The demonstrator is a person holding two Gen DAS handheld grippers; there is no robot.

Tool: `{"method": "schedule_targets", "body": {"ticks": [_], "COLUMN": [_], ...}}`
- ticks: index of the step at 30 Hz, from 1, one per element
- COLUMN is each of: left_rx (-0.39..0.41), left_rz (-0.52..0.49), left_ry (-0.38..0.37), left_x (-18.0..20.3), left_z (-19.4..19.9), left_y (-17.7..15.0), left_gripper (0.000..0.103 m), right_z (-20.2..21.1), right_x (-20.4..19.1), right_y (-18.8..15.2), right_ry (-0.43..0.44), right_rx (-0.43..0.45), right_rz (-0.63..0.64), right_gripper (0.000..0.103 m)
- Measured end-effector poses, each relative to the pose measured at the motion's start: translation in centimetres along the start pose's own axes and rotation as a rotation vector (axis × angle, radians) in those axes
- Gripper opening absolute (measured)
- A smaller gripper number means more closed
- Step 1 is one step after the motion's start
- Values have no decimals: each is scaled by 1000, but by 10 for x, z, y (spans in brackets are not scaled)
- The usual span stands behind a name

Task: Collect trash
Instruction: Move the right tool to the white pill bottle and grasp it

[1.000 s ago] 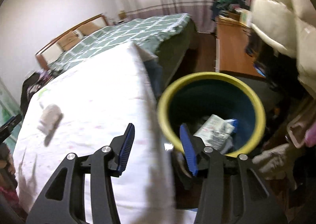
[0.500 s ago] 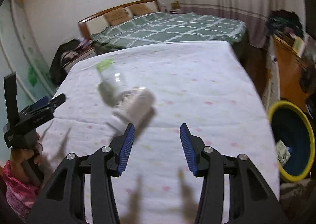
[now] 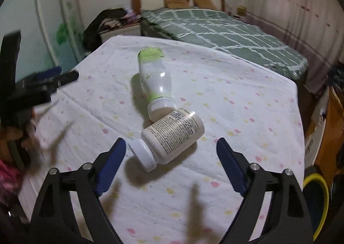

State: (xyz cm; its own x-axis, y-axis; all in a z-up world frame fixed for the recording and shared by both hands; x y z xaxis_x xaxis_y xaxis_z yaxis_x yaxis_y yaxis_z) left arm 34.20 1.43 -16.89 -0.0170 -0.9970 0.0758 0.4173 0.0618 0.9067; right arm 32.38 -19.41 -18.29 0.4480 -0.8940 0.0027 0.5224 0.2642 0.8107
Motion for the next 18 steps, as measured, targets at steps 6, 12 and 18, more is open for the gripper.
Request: {"method": "schedule_targets", "body": {"ticks": [6,12,18], "left_rx": [-3,-4,-11], "left_rz": [59,27,8], "left_ry": [0,-19,-27], "left_x": [-9,1,6], "left_z": [-1,-1,-3], "left_y": [0,-2,-5], "left_gripper": [98,98,98], "right_z": [-19,-34,-44], "right_x": [-2,0,-7], "right_y": [-4,-5,-4], "right_ry": [101,205,264], "right_rx": [-43,-88,-101], "right_rz": [117,149,199], "right_gripper": [95,96,96]}}
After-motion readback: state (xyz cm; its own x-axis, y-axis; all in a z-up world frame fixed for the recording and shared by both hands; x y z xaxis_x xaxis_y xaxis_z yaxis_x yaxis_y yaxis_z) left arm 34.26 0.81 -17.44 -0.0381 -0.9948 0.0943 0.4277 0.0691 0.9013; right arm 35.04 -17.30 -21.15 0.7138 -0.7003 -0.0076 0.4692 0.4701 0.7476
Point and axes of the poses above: each gripper's, at about its wrist camera, not at the fingertips, and z roughly against the way its jaws point, x to its right, y to its top, the point moved 10 cm from there along -z, roughly the way its jaws point, and after that the axes turned 12 degrees about x, right-handed, at the moved point
